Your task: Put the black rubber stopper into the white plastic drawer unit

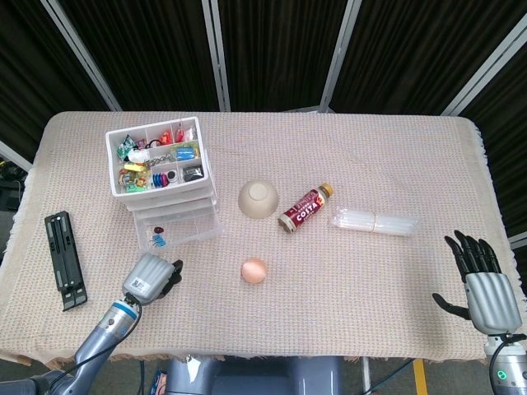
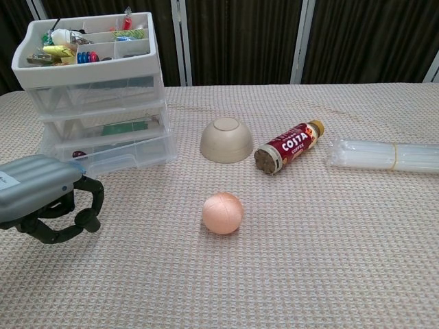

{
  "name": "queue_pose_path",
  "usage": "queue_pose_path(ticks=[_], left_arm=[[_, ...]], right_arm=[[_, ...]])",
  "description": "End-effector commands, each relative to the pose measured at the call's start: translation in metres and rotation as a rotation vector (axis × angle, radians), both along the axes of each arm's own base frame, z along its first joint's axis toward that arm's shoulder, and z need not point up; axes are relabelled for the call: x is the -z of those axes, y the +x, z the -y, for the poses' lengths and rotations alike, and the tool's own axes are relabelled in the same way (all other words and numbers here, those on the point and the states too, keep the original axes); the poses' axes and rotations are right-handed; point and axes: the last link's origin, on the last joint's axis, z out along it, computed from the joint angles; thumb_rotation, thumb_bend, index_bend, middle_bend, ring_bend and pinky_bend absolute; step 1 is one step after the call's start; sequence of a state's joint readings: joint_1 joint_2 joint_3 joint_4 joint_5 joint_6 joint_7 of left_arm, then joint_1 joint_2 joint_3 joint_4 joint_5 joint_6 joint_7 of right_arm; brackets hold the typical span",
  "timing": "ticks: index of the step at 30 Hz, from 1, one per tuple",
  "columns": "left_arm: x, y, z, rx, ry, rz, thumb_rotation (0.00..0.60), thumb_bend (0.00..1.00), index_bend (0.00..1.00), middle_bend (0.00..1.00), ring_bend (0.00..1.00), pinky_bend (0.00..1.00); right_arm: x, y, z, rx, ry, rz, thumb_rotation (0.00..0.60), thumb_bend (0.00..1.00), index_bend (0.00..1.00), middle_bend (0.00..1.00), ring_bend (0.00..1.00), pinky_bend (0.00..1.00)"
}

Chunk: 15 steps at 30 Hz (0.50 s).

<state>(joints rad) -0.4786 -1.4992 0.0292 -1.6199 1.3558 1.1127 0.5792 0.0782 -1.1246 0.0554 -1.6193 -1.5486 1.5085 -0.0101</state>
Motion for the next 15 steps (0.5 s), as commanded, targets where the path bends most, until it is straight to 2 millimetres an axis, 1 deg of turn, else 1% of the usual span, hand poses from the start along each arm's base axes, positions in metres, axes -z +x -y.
queue_pose_path(ticks=[1,9,13,15], left_arm=[[-0.012,0.013,0.000,0.037,0.017,0.036,0.600,0.47,0.56,1.00,0.89,0.71],[-0.033,0.039,-0.002,0.104,0.053,0.115,0.600,0.47,0.56,0.99,0.89,0.71],[-0.043,0.047,-0.011,0.126,0.098,0.139,0.600,0.47,0.56,0.99,0.89,0.71],[-0.049,0.049,-0.020,0.129,0.130,0.136,0.600,0.47,0.56,0.99,0.89,0.71]], right_arm=[[0.000,0.000,0.000,-0.002,0.001,-0.002,0.600,0.07,0.07,0.00,0.00,0.00],[0.000,0.000,-0.001,-0.001,0.002,-0.002,0.600,0.07,0.07,0.00,0.00,0.00],[0.000,0.000,0.000,0.000,0.002,-0.001,0.600,0.07,0.07,0.00,0.00,0.00],[0.000,0.000,0.000,0.000,0.002,0.000,0.600,0.07,0.07,0.00,0.00,0.00]])
